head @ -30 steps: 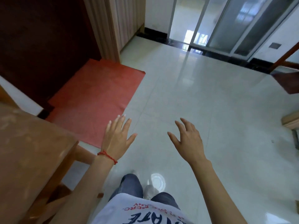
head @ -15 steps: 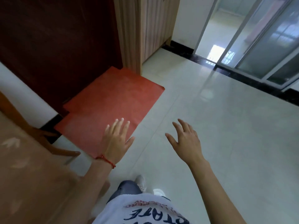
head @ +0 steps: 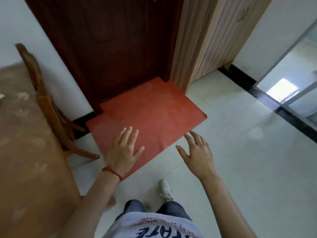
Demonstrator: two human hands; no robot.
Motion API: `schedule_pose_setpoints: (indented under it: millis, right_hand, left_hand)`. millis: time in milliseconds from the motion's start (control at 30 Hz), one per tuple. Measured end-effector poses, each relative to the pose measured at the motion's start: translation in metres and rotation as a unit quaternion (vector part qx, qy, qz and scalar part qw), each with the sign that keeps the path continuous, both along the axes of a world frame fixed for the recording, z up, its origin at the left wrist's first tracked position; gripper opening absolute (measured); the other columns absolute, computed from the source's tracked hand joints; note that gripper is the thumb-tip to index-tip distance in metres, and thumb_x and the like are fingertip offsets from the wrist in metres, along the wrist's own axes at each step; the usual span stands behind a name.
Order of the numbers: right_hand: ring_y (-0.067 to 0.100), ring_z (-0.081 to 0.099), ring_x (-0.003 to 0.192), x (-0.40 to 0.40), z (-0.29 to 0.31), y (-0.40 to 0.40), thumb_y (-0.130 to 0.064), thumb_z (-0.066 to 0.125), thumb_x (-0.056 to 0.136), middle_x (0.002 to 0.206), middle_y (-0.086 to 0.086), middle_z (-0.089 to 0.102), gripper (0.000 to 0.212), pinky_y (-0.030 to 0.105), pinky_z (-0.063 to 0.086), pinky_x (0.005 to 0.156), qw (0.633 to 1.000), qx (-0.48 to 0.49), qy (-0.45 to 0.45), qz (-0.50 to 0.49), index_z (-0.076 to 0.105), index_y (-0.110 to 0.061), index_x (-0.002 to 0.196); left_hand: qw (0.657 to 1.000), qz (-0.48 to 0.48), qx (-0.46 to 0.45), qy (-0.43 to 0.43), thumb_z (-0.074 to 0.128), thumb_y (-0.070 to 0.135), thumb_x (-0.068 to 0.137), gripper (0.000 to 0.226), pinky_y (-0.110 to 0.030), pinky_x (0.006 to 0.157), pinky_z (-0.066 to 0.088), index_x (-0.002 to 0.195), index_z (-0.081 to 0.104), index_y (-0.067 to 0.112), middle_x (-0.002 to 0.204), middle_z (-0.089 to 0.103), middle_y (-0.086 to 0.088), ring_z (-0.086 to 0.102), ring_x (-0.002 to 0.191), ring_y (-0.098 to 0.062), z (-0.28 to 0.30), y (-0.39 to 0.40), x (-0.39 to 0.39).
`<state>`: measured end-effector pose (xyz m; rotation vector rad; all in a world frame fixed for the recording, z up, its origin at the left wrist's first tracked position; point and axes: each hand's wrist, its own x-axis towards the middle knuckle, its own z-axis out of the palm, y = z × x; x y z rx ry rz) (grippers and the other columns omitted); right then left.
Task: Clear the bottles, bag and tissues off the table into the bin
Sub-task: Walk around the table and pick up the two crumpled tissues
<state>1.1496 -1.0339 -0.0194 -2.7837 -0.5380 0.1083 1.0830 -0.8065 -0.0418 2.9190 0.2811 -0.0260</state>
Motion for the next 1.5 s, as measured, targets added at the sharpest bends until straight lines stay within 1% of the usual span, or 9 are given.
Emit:
schedule_pose_setpoints:
  millis: [133, 267, 367, 467, 667, 833, 1100, 1233, 1500]
  right_hand:
    - [0.033, 0.053, 0.117, 0.046, -0.003, 0.019, -0.05, 0.039, 0.086, 0.131, 0.013, 0.054, 0.057, 0.043, 0.044, 0.095, 0.997, 0.003, -0.008, 0.076, 0.058, -0.008, 0.119]
    - [0.032, 0.055, 0.114, 0.086, 0.0, 0.036, -0.051, 0.034, 0.084, 0.128, 0.013, 0.057, 0.061, 0.044, 0.048, 0.089, 0.989, 0.016, -0.004, 0.147, 0.06, -0.007, 0.116]
    - [0.031, 0.05, 0.121, 0.111, 0.002, 0.046, -0.048, 0.041, 0.088, 0.133, 0.011, 0.053, 0.054, 0.043, 0.042, 0.095, 0.979, 0.032, 0.007, 0.2, 0.054, -0.008, 0.123]
    - [0.027, 0.043, 0.127, 0.13, 0.003, 0.055, -0.042, 0.052, 0.09, 0.138, 0.008, 0.048, 0.05, 0.043, 0.038, 0.101, 0.971, 0.053, 0.02, 0.233, 0.049, -0.01, 0.128]
    - [0.025, 0.04, 0.13, 0.165, -0.002, 0.082, -0.052, 0.041, 0.09, 0.141, 0.007, 0.044, 0.057, 0.041, 0.035, 0.104, 0.964, 0.05, 0.03, 0.259, 0.046, -0.013, 0.131]
    - [0.025, 0.038, 0.131, 0.191, -0.002, 0.119, -0.044, 0.049, 0.09, 0.143, 0.007, 0.042, 0.053, 0.041, 0.035, 0.104, 0.961, 0.048, 0.038, 0.271, 0.046, -0.012, 0.132]
    - [0.025, 0.034, 0.134, 0.252, -0.002, 0.221, -0.044, 0.048, 0.091, 0.146, 0.009, 0.038, 0.054, 0.041, 0.032, 0.106, 0.959, 0.048, 0.03, 0.278, 0.044, -0.013, 0.134]
    - [0.023, 0.03, 0.136, 0.28, 0.002, 0.279, -0.043, 0.047, 0.091, 0.148, 0.006, 0.034, 0.054, 0.039, 0.029, 0.107, 0.959, 0.037, 0.034, 0.28, 0.041, -0.013, 0.136]
    - [0.018, 0.022, 0.139, 0.321, 0.011, 0.364, -0.045, 0.043, 0.093, 0.152, 0.003, 0.026, 0.055, 0.035, 0.023, 0.11, 0.956, 0.025, 0.048, 0.29, 0.035, -0.017, 0.14]
  left_hand:
    - [0.996, 0.084, 0.003, 0.0, 0.035, 0.05, 0.084, 0.063, -0.051, 0.095, 0.044, 0.126, 0.053, 0.006, 0.127, 0.057, -0.019, 0.053, 0.117, -0.037, 0.001, 0.008, 0.012]
    - [0.988, 0.154, 0.009, 0.009, 0.032, 0.052, 0.085, 0.064, -0.052, 0.092, 0.047, 0.123, 0.055, 0.005, 0.125, 0.059, -0.02, 0.056, 0.114, -0.038, 0.006, 0.01, 0.021]
    - [0.981, 0.193, -0.002, 0.02, 0.016, 0.058, 0.091, 0.073, -0.052, 0.093, 0.046, 0.125, 0.053, 0.004, 0.126, 0.057, -0.02, 0.054, 0.117, -0.037, 0.009, 0.009, 0.03]
    - [0.973, 0.228, -0.008, 0.019, 0.011, 0.058, 0.092, 0.076, -0.052, 0.092, 0.046, 0.124, 0.053, 0.003, 0.124, 0.058, -0.021, 0.055, 0.116, -0.038, 0.012, 0.008, 0.039]
    - [0.967, 0.253, -0.009, 0.024, 0.013, 0.058, 0.092, 0.073, -0.052, 0.091, 0.046, 0.123, 0.053, 0.005, 0.125, 0.057, -0.02, 0.055, 0.115, -0.038, 0.011, 0.016, 0.06]
    - [0.964, 0.267, -0.004, 0.015, 0.012, 0.058, 0.092, 0.074, -0.052, 0.092, 0.046, 0.123, 0.053, 0.004, 0.126, 0.056, -0.021, 0.055, 0.115, -0.038, 0.013, 0.052, 0.089]
    - [0.96, 0.279, 0.01, 0.01, 0.009, 0.058, 0.091, 0.075, -0.051, 0.094, 0.044, 0.126, 0.052, 0.007, 0.128, 0.057, -0.018, 0.053, 0.119, -0.036, 0.008, 0.151, 0.15]
    - [0.96, 0.28, 0.015, -0.005, 0.027, 0.053, 0.089, 0.065, -0.052, 0.094, 0.044, 0.125, 0.053, 0.006, 0.127, 0.057, -0.019, 0.054, 0.118, -0.037, 0.01, 0.207, 0.178]
    - [0.961, 0.275, 0.012, -0.009, 0.028, 0.052, 0.089, 0.063, -0.053, 0.095, 0.044, 0.125, 0.052, 0.006, 0.128, 0.056, -0.019, 0.052, 0.12, -0.037, 0.01, 0.289, 0.219]
